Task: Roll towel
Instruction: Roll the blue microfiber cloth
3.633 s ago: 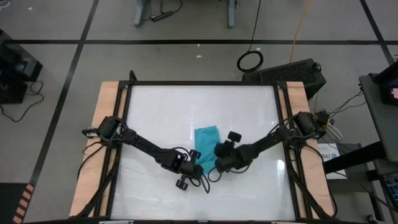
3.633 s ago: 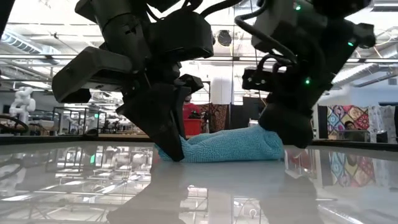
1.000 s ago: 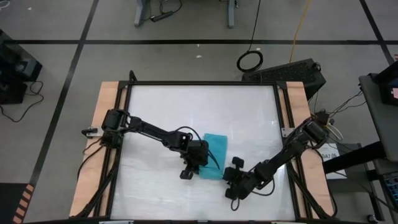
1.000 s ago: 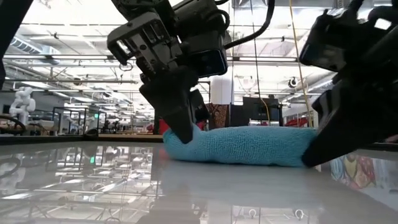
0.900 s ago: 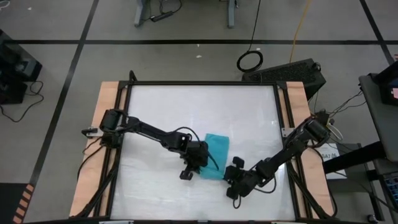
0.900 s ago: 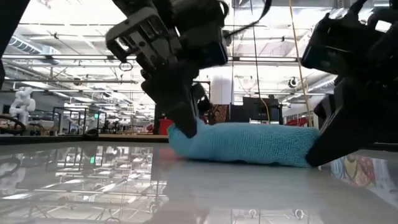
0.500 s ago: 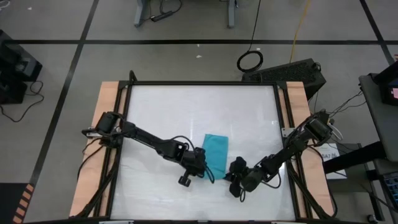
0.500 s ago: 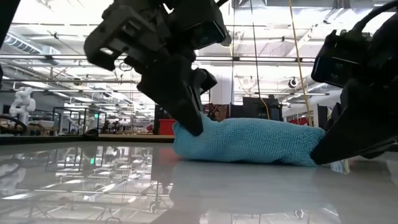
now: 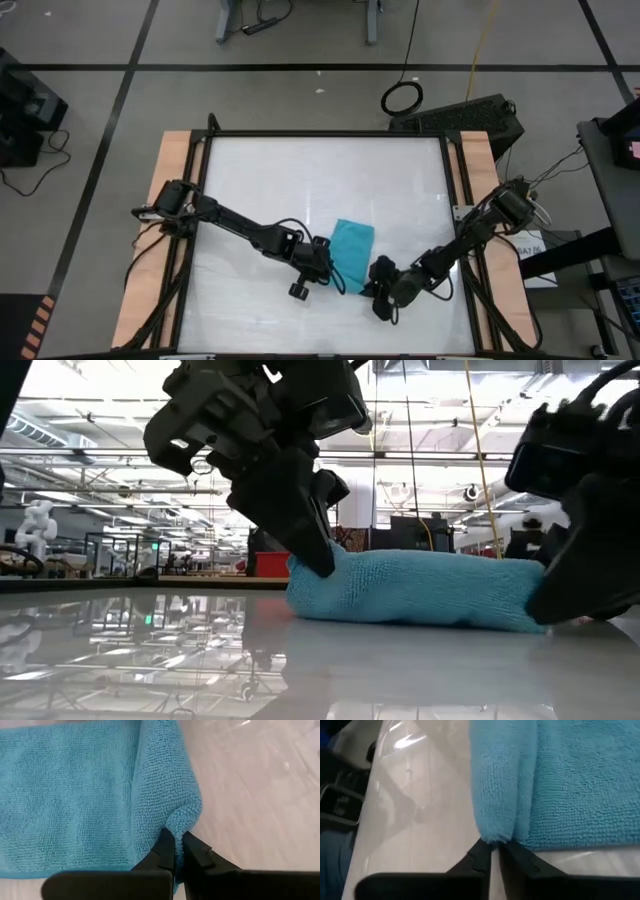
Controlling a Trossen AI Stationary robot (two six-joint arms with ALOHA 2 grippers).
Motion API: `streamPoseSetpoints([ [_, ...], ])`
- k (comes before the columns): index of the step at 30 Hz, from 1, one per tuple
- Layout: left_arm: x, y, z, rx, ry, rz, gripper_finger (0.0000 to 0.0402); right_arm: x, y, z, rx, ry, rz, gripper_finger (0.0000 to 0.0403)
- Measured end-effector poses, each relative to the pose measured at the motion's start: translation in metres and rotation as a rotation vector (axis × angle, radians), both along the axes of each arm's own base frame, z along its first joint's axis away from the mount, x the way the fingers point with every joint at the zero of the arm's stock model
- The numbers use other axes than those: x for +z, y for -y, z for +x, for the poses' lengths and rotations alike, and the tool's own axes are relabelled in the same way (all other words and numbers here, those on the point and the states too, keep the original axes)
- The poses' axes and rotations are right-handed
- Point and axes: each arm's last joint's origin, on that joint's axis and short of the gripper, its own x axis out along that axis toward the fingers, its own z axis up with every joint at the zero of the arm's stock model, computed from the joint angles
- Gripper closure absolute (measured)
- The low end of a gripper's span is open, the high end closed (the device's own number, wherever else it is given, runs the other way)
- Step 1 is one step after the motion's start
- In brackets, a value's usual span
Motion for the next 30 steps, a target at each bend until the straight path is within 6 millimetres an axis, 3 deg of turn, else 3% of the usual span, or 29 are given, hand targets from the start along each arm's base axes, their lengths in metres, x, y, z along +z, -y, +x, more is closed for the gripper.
streamPoseSetpoints([
  [7,-0.001,-0.002,0.0,0.003,-0.026,-0.048,0.0391,0.019,-0.007,-0.01,0.12,0.061,-0.132,0.0273],
  [14,-0.002,-0.01,0.002,0.003,-0.043,-0.151,0.0391,0.027,-0.022,-0.022,0.137,0.17,-0.43,0.0181],
  [20,-0.004,-0.017,0.006,-0.001,-0.046,-0.213,0.0391,0.028,-0.043,-0.009,0.214,0.202,-0.739,0.017],
  [25,-0.003,-0.022,0.007,-0.007,-0.048,-0.242,0.0391,0.018,-0.056,0.008,0.243,0.108,-0.941,0.017],
  [30,-0.004,-0.025,0.007,-0.011,-0.06,-0.26,0.0391,0.008,-0.059,0.012,0.216,0.037,-1.016,0.017],
])
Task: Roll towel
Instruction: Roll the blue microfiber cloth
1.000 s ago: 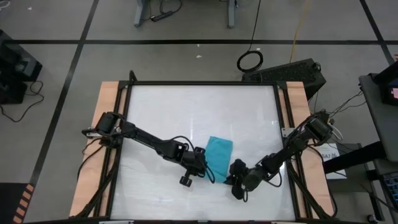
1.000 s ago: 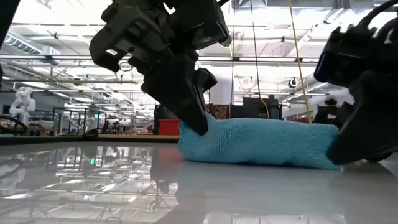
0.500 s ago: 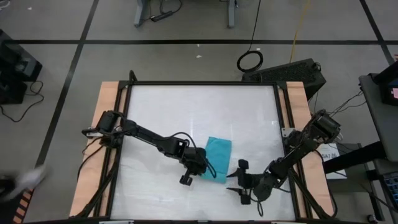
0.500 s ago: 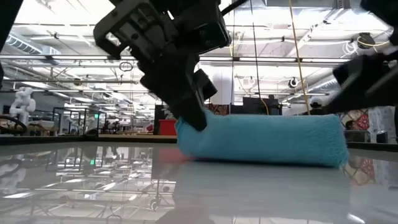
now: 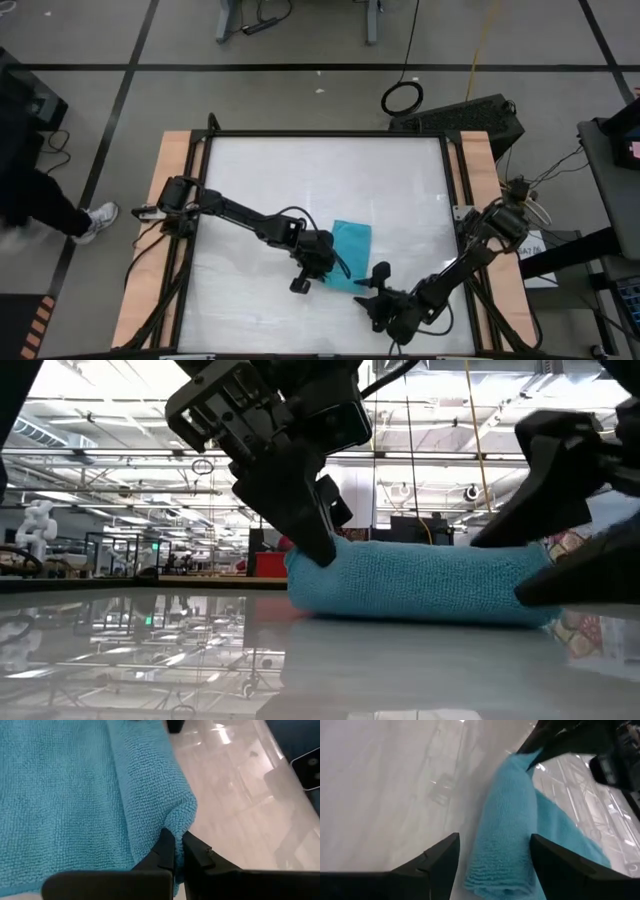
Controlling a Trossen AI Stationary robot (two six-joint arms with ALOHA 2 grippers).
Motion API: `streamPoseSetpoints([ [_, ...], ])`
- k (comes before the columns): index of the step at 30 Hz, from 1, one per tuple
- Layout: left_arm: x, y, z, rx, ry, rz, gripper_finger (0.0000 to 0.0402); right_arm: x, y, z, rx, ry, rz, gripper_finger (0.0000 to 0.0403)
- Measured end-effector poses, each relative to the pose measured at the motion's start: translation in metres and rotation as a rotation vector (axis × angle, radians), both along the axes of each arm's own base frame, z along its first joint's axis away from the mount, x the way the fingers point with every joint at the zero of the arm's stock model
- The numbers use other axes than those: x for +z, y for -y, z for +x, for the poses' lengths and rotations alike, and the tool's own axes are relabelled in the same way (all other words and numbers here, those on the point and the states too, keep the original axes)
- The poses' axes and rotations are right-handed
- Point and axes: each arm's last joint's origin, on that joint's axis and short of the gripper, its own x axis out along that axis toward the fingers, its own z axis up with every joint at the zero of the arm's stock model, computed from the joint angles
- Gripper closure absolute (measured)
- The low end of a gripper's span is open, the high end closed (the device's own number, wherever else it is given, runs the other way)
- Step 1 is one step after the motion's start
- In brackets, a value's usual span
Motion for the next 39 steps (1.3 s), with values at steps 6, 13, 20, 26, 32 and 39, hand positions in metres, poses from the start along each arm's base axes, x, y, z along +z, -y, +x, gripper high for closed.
streamPoseSetpoints([
  [6,0.001,-0.005,0.002,0.002,0.003,-0.037,0.0391,-0.012,0.002,0.0,-0.06,-0.006,0.035,0.0172],
  [13,0.004,-0.01,0.007,0.037,0.036,-0.067,0.0361,-0.019,0.013,-0.003,-0.206,-0.034,0.137,0.0241],
  [20,0.005,-0.009,0.007,0.0,0.065,-0.049,0.0263,-0.021,0.017,-0.003,-0.282,-0.021,0.216,0.0374],
  [26,0.016,-0.002,0.002,-0.057,0.124,0.026,0.0204,-0.014,0.023,-0.008,-0.341,-0.01,0.345,0.0379],
  [32,0.045,0.024,-0.013,-0.128,0.29,0.324,0.0199,-0.004,0.03,-0.01,-0.374,-0.042,0.503,0.039],
  [39,0.047,0.079,-0.033,-0.272,0.437,0.698,0.0199,0.005,0.038,-0.01,-0.365,-0.054,0.656,0.039],
])
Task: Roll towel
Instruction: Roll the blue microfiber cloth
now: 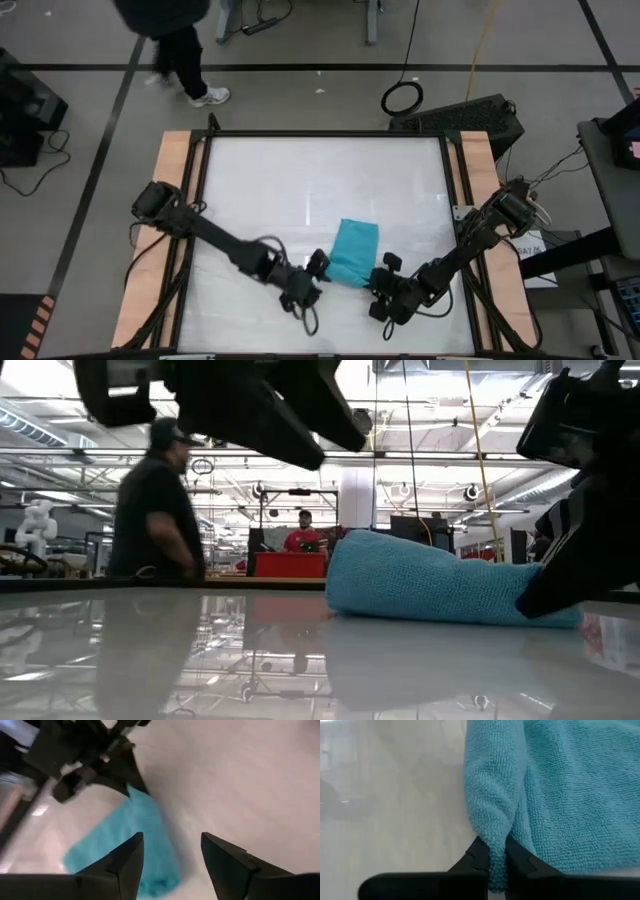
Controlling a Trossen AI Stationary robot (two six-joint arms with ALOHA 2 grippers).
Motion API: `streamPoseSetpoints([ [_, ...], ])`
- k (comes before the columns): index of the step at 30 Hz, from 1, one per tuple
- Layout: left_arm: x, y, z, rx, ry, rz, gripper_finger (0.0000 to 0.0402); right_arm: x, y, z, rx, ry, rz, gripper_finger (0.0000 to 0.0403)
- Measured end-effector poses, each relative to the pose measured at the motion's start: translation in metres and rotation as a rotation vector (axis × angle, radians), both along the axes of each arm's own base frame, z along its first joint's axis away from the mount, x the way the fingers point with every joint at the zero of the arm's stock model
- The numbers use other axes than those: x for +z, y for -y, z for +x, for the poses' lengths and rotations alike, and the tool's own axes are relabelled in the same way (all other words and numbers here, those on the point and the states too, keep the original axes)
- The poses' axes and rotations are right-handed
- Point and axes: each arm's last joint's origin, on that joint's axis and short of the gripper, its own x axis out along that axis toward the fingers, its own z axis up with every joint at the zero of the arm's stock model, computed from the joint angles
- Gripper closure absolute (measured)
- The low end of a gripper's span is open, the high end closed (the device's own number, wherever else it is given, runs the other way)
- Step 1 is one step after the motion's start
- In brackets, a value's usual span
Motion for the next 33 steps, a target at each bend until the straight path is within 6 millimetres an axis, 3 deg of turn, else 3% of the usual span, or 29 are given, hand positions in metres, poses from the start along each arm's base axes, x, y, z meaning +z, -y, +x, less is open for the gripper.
streamPoseSetpoints([
  [4,-0.022,0.013,0.002,0.079,0.038,0.164,0.0199,0.003,0.0,0.001,0.021,0.002,0.044,0.039],
  [10,-0.053,0.008,0.012,0.101,-0.013,0.191,0.0199,0.004,-0.002,0.004,0.041,0.013,0.083,0.039],
  [17,-0.075,0.001,0.023,0.091,-0.044,0.14,0.0169,0.007,-0.004,0.007,0.051,0.046,0.103,0.039],
  [24,-0.076,-0.009,0.027,0.115,-0.109,-0.04,0.0152,0.008,-0.005,0.007,0.049,0.053,0.11,0.039],
  [28,-0.077,-0.013,0.028,0.125,-0.123,-0.06,0.0173,0.008,-0.005,0.007,0.055,0.054,0.108,0.039],
  [33,-0.081,-0.014,0.029,0.131,-0.141,-0.082,0.0244,0.008,-0.005,0.008,0.079,0.05,0.106,0.039],
])
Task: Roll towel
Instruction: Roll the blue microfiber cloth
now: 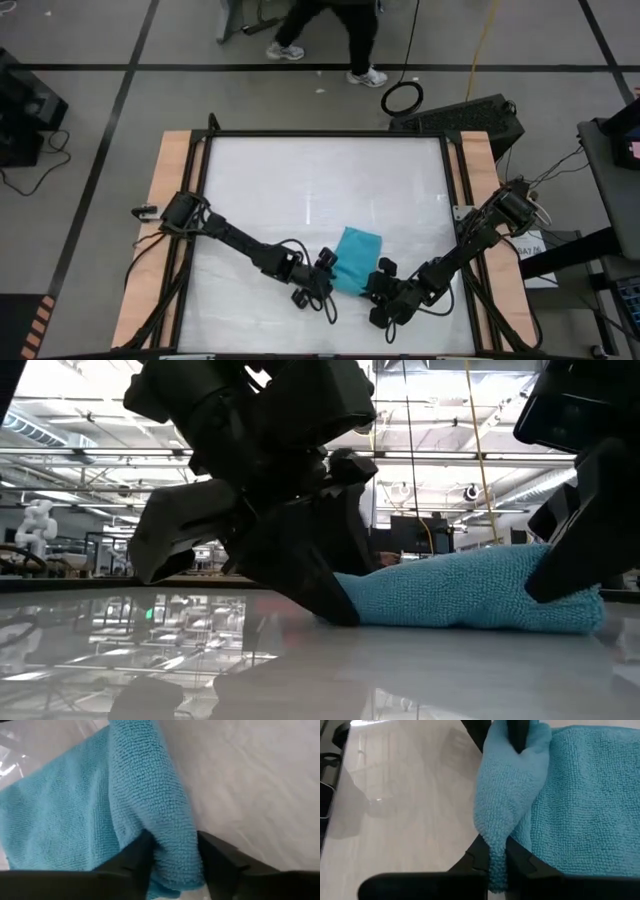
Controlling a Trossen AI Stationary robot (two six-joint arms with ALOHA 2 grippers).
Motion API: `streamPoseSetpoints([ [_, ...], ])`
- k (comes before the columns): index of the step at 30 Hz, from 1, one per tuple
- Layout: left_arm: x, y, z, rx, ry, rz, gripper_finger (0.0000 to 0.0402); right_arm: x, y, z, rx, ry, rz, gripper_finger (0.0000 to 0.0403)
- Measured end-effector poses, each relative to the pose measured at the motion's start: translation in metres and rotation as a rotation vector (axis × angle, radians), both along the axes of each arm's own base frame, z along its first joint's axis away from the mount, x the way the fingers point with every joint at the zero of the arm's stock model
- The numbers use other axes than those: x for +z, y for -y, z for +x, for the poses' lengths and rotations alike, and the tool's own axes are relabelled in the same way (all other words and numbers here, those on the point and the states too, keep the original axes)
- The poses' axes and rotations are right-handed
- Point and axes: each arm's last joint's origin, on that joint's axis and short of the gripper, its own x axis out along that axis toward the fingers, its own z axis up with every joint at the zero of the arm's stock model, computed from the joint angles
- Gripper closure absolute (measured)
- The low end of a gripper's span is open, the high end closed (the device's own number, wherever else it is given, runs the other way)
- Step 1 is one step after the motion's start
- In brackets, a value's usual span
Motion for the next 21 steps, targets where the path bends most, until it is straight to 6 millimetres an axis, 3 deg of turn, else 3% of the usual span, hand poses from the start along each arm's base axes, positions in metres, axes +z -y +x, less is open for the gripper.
streamPoseSetpoints([
  [8,-0.001,0.006,0.0,-0.03,0.009,-0.029,0.0383,0.003,-0.002,0.002,0.014,0.033,0.019,0.039],
  [14,0.001,0.008,0.002,-0.056,0.013,-0.142,0.0386,0.003,-0.004,0.0,0.006,0.025,0.04,0.039],
  [21,0.002,-0.012,0.008,-0.069,-0.152,-0.509,0.0385,0.003,-0.01,-0.005,-0.103,0.025,0.191,0.039],
])
